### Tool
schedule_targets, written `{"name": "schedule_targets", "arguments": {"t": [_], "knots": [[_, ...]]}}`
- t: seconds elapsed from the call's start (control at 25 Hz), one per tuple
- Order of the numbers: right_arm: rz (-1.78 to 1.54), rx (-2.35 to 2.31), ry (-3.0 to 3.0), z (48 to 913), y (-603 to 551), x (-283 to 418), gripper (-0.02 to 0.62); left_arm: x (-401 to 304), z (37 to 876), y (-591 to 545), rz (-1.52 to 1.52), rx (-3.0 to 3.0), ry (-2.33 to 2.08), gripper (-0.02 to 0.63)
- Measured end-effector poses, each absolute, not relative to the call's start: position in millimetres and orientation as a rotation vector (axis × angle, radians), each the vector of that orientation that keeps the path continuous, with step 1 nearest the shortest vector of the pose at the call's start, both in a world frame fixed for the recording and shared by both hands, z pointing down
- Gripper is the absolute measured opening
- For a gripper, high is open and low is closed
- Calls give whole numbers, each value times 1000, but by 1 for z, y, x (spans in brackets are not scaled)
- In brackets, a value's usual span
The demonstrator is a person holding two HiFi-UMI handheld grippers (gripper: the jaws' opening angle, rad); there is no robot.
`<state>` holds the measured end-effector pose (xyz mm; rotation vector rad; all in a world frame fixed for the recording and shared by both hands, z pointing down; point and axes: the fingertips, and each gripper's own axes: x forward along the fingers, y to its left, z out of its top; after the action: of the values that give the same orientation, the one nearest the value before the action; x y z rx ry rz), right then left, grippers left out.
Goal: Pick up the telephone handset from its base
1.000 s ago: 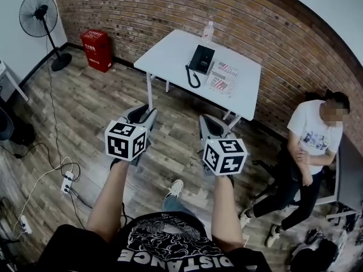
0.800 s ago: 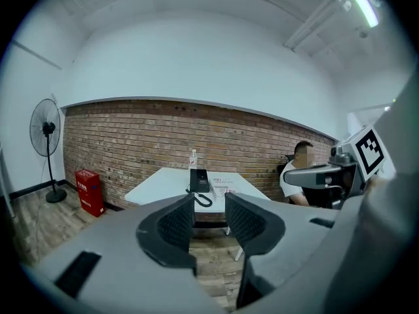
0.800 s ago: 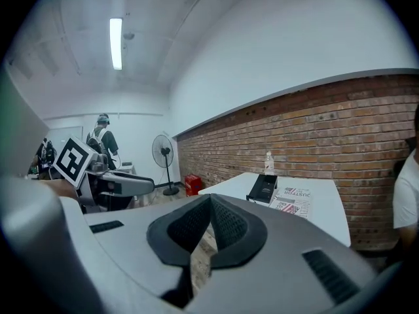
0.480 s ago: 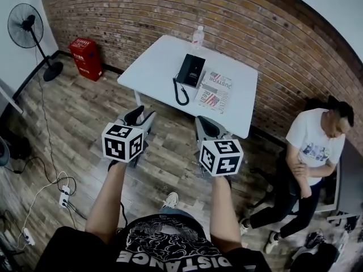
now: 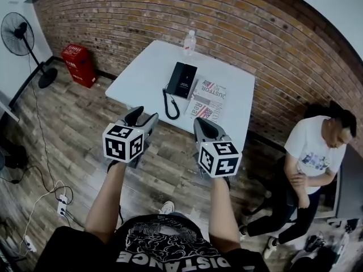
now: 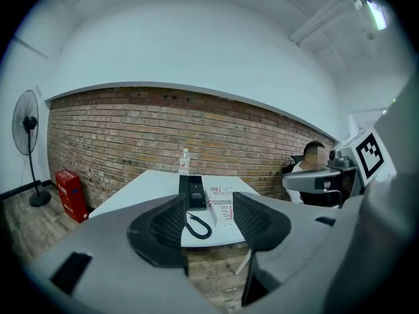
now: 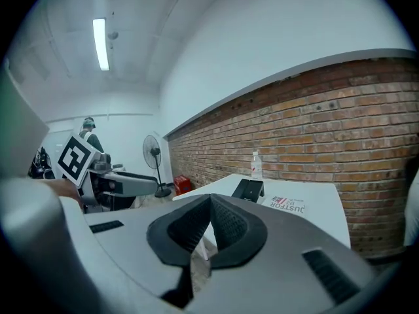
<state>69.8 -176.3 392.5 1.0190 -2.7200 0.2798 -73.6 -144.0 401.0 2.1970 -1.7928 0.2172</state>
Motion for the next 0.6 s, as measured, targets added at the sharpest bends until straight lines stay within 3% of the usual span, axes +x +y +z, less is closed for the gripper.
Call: {"name": "schedule_targets", "arguments": {"t": [0.6], "knots": [[269,1027,-2721,395,-231,68,0,-82,406,-207,265,2218,-1791,206]]}}
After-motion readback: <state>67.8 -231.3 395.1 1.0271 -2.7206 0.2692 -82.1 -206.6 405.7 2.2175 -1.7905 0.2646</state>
